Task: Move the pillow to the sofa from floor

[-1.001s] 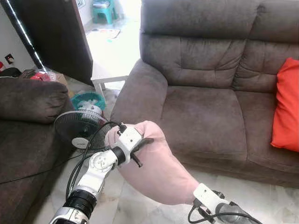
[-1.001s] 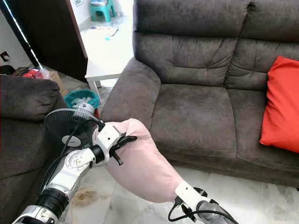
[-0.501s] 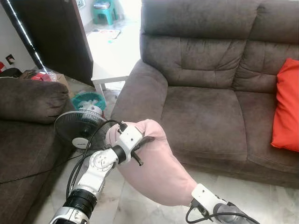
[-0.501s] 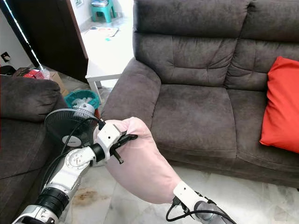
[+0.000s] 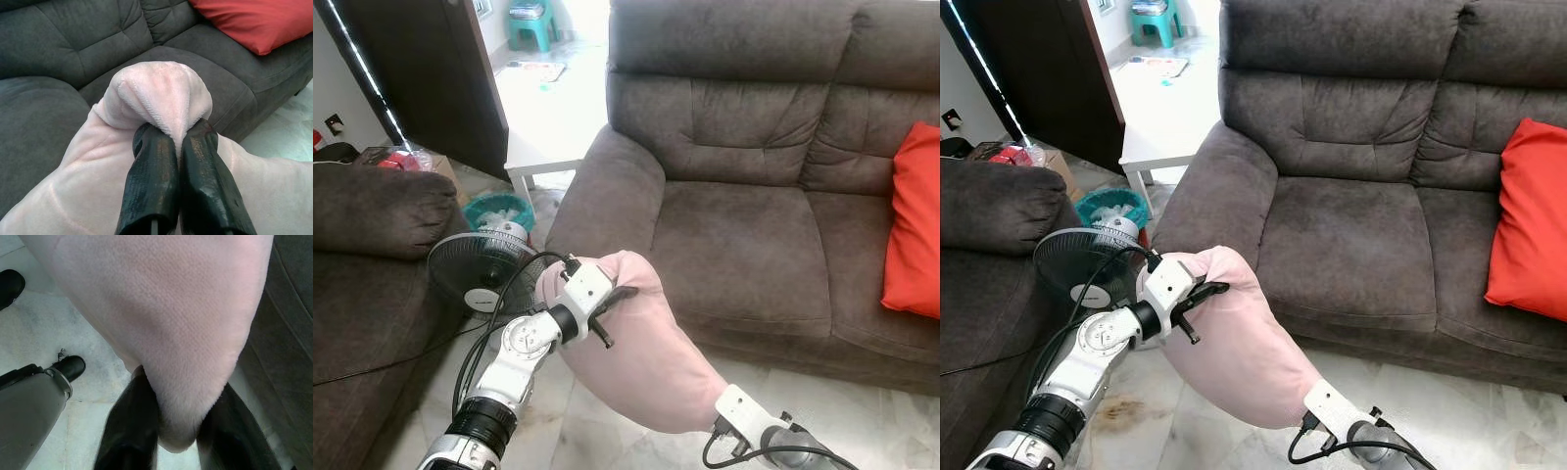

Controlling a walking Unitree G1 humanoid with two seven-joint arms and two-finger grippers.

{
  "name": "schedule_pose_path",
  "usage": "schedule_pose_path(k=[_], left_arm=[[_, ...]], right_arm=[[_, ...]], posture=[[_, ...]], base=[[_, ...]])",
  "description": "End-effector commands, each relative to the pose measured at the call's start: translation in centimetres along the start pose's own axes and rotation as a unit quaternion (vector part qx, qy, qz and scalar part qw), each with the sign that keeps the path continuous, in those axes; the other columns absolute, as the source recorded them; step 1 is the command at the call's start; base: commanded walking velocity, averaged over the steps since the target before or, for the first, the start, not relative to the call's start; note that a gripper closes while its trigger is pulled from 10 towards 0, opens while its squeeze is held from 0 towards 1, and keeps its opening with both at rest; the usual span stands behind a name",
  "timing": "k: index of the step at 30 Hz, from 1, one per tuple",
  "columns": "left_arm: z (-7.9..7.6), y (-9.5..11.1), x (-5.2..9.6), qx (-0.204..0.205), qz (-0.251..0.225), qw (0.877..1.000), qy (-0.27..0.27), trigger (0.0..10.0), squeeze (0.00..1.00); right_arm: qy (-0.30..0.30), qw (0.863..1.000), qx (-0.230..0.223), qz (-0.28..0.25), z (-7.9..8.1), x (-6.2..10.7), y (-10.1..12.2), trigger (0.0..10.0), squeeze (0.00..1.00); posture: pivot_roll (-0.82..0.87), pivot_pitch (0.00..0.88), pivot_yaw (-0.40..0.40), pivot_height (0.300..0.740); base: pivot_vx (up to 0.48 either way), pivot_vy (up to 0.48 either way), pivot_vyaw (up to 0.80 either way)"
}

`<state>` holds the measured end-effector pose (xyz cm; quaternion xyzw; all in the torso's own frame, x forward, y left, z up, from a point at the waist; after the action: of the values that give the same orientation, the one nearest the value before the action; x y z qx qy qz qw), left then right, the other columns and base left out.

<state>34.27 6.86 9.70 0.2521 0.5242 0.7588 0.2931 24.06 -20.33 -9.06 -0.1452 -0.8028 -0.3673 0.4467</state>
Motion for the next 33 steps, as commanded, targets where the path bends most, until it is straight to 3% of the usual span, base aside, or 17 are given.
schedule_pose_path(k=[1, 12, 14, 15, 16, 20, 21, 22, 23, 24, 26, 27, 28, 29, 30, 31, 33], left_arm=[[0.7, 2.4, -0.3, -0.024, -0.042, 0.999, 0.01, 10.0, 0.0], [0.4, 1.8, -0.2, -0.014, -0.03, 0.999, 0.01, 10.0, 0.0], [0.5, 0.7, 0.2, -0.005, -0.011, 1.0, 0.027, 10.0, 0.0], [0.5, 0.7, 0.2, -0.005, -0.011, 1.0, 0.027, 10.0, 0.0], [0.8, -0.3, 0.9, 0.007, 0.008, 0.998, 0.055, 10.0, 0.0], [1.2, -0.8, 1.6, 0.035, 0.009, 0.995, 0.092, 10.0, 0.0], [1.5, -0.9, 2.0, 0.045, 0.008, 0.992, 0.116, 10.0, 0.0], [1.5, -0.9, 2.0, 0.045, 0.008, 0.992, 0.116, 10.0, 0.0], [1.8, -1.0, 2.5, 0.054, 0.007, 0.988, 0.142, 10.0, 0.0], [2.4, -1.1, 3.2, 0.065, 0.003, 0.982, 0.18, 10.0, 0.0], [2.8, -1.1, 3.6, 0.07, 0.0, 0.976, 0.205, 10.0, 0.0], [2.8, -1.1, 3.6, 0.07, 0.0, 0.976, 0.205, 10.0, 0.0], [3.2, -0.9, 4.2, 0.068, -0.007, 0.97, 0.232, 10.0, 0.0], [3.2, -0.9, 4.2, 0.068, -0.007, 0.97, 0.232, 10.0, 0.0], [3.4, -0.7, 4.4, 0.065, -0.011, 0.967, 0.246, 10.0, 0.0], [3.4, -0.7, 4.4, 0.065, -0.011, 0.967, 0.246, 10.0, 0.0], [4.0, 0.4, 4.8, 0.06, -0.035, 0.958, 0.279, 10.0, 0.0]], right_arm=[[0.003, 1.0, 0.0, -0.006, 0.0, 0.0, 0.2, 0.0, 0.0], [-0.002, 0.999, -0.018, -0.037, -0.2, 0.0, 1.4, 0.0, 0.0], [-0.021, 0.995, -0.069, -0.066, -1.1, 0.2, 2.2, 0.0, 0.0], [-0.021, 0.995, -0.069, -0.066, -1.1, 0.2, 2.2, 0.0, 0.0], [-0.045, 0.989, -0.103, -0.097, -2.2, 0.5, 3.2, 0.0, 0.0], [-0.062, 0.979, -0.135, -0.137, -2.9, 0.9, 4.2, 0.0, 0.0], [-0.076, 0.965, -0.179, -0.174, -3.7, 1.3, 5.1, 0.0, 0.0], [-0.076, 0.965, -0.179, -0.174, -3.7, 1.3, 5.1, 0.0, 0.0], [-0.088, 0.948, -0.215, -0.217, -4.6, 1.9, 6.4, 7.7, 0.0], [-0.106, 0.916, -0.266, -0.281, -6.0, 3.0, 8.2, 10.0, 0.0], [-0.117, 0.894, -0.294, -0.319, -6.9, 3.9, 9.1, 10.0, 0.0], [-0.117, 0.894, -0.294, -0.319, -6.9, 3.9, 9.1, 10.0, 0.0], [-0.132, 0.866, -0.325, -0.357, -8.0, 5.0, 10.1, 10.0, 0.0], [-0.132, 0.866, -0.325, -0.357, -8.0, 5.0, 10.1, 10.0, 0.0], [-0.145, 0.849, -0.342, -0.375, -8.7, 5.6, 10.5, 10.0, 0.0], [-0.145, 0.849, -0.342, -0.375, -8.7, 5.6, 10.5, 10.0, 0.0], [-0.164, 0.814, -0.377, -0.41, -9.4, 7.2, 11.0, 10.0, 0.0]], posture=[[0.05, 0.007, 0.001, 0.74], [0.04, 0.023, -0.001, 0.74], [0.04, 0.023, -0.001, 0.74], [0.04, 0.023, -0.001, 0.74], [0.04, 0.031, -0.001, 0.74], [0.04, 0.034, -0.001, 0.74], [0.04, 0.036, -0.002, 0.74], [0.04, 0.036, -0.002, 0.74], [0.04, 0.036, -0.002, 0.74], [0.04, 0.036, -0.002, 0.74], [0.04, 0.039, -0.003, 0.74], [0.04, 0.039, -0.003, 0.74], [0.04, 0.039, -0.003, 0.74], [0.04, 0.039, -0.003, 0.74], [0.03, 0.039, -0.005, 0.74], [0.03, 0.039, -0.005, 0.74], [0.03, 0.042, -0.009, 0.74]], base=[[0.0, 0.0, 0.0], [0.0, 0.0, 0.0], [0.0, 0.0, 0.0], [0.0, 0.0, 0.0], [0.0, 0.0, 0.0], [0.0, 0.0, 0.0], [0.0, 0.0, 0.0], [0.0, 0.0, 0.0], [0.0, 0.0, 0.0], [0.0, 0.0, 0.0], [0.0, 0.0, 0.0], [0.0, 0.0, 0.0], [0.0, 0.0, 0.0], [0.0, 0.0, 0.0], [0.0, 0.0, 0.0], [0.0, 0.0, 0.0], [0.0, 0.0, 0.0]])
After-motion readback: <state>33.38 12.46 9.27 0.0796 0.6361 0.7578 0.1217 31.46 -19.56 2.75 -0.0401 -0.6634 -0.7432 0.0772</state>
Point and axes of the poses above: a point about 5 cm out from each wrist's last joint towards the gripper, its own x axis pointing back from the gripper into the wrist, its own y axis along the axis of the wrist's last joint, z = x × y, the point moved 4 cm from there along -x, pointing out of the wrist towards the gripper, and after that the axes turned 2 degrees about -x, right-handed, at the moved point
